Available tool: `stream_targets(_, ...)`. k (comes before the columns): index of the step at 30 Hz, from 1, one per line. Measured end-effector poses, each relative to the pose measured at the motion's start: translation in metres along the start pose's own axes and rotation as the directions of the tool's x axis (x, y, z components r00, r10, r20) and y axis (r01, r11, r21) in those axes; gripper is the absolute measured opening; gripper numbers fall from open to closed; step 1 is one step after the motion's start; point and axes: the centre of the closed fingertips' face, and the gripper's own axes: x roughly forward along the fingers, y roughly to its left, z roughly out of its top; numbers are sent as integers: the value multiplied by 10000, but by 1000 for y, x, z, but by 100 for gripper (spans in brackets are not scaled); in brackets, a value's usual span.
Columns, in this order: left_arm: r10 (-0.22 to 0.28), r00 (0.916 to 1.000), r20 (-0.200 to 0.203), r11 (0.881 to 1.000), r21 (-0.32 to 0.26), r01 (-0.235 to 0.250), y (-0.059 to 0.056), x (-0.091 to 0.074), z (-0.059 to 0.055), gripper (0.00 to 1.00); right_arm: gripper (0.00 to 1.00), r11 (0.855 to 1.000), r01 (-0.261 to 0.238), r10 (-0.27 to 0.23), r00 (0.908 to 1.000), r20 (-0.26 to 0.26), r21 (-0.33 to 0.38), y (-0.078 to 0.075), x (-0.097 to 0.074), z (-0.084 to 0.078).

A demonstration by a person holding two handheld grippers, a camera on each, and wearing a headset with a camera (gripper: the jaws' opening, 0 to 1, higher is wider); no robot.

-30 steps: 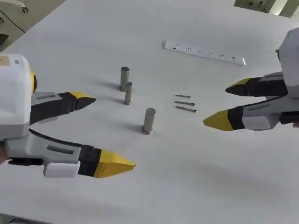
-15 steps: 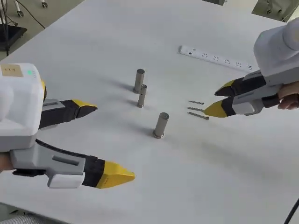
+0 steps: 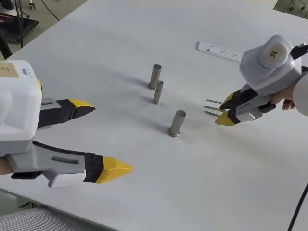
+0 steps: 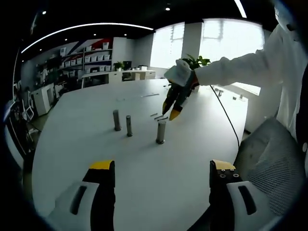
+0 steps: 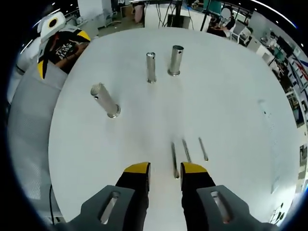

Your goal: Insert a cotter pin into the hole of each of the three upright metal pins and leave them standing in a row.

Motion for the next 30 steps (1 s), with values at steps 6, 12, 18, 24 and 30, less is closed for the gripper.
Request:
stream_targets(6,34,9996,280,9999,-116,-31,-1,-2,7,81,14,9999,-46,46,10000,21,154,-7,3,-2)
stream_targets(12,-15,9994,346,9997,-248,24,-4,-3,7,82,3,9983,-140,107,9982,-589,-560,-4,5,-4)
stream_targets(18,-128,9998,176,9995,-274,132,-12,0,4,82,0,9846,-175,-50,9918,-1280,-1740,-1,9,-7)
stream_targets(24,-169,9994,306,9989,-430,182,-16,0,7,82,0,9971,119,-223,9901,-1383,-752,-5,10,-9)
stream_targets(30,-188,9990,413,9988,-439,206,-13,-2,9,83,0,9938,-72,-81,9906,-1368,-1107,-4,9,-8)
